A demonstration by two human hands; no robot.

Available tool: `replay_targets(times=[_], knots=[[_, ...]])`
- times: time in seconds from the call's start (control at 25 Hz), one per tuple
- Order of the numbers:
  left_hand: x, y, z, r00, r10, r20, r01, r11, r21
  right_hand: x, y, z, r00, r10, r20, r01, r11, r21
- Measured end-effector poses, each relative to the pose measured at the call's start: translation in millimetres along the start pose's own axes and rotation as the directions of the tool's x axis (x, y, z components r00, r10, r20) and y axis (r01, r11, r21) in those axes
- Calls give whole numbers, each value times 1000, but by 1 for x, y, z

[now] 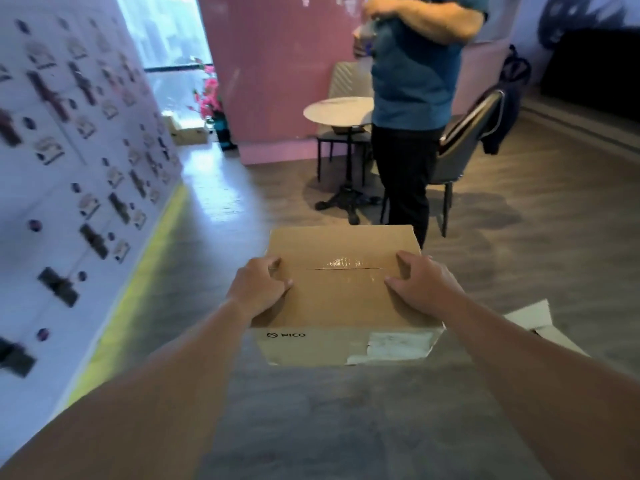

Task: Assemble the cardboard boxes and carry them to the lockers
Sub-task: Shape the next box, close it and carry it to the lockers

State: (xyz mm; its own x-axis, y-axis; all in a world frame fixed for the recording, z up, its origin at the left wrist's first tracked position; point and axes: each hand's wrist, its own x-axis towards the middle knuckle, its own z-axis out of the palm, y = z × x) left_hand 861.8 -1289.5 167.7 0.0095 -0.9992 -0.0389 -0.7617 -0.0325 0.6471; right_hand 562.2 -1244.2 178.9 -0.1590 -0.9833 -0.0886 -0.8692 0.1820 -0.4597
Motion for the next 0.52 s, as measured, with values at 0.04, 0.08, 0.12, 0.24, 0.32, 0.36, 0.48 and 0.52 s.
replay_targets(times=[0.04,0.08,0.12,0.24,0.32,0.36,0.48,0.52], knots=[[-3,-1,-19,1000,-18,-18,18,1000,2,2,-17,-5,1000,-27,7,27,1000,-2],[-4,-5,-40,998,-41,-39,40,999,-3,6,-38,-10,998,-55,11,56,998,-8],[-4,-9,-61,997,-65,-52,64,998,-13,11,-59,-13,996,-82,20,83,996,-13],[9,-32,-119,991,-109,-79,107,994,-21,32,-126,-14,987,-156,46,157,987,-24],[25,-50,-153,990,-117,-83,117,993,-6,50,-167,-9,981,-189,52,191,981,-30],[34,-58,-167,989,-120,-84,120,993,-9,59,-186,-5,978,-201,53,203,979,-29],[66,-85,-209,989,-119,-92,119,993,-12,92,-243,9,971,-230,61,232,972,-32],[81,-93,-222,988,-122,-95,121,993,-12,106,-261,13,969,-239,63,242,970,-30]])
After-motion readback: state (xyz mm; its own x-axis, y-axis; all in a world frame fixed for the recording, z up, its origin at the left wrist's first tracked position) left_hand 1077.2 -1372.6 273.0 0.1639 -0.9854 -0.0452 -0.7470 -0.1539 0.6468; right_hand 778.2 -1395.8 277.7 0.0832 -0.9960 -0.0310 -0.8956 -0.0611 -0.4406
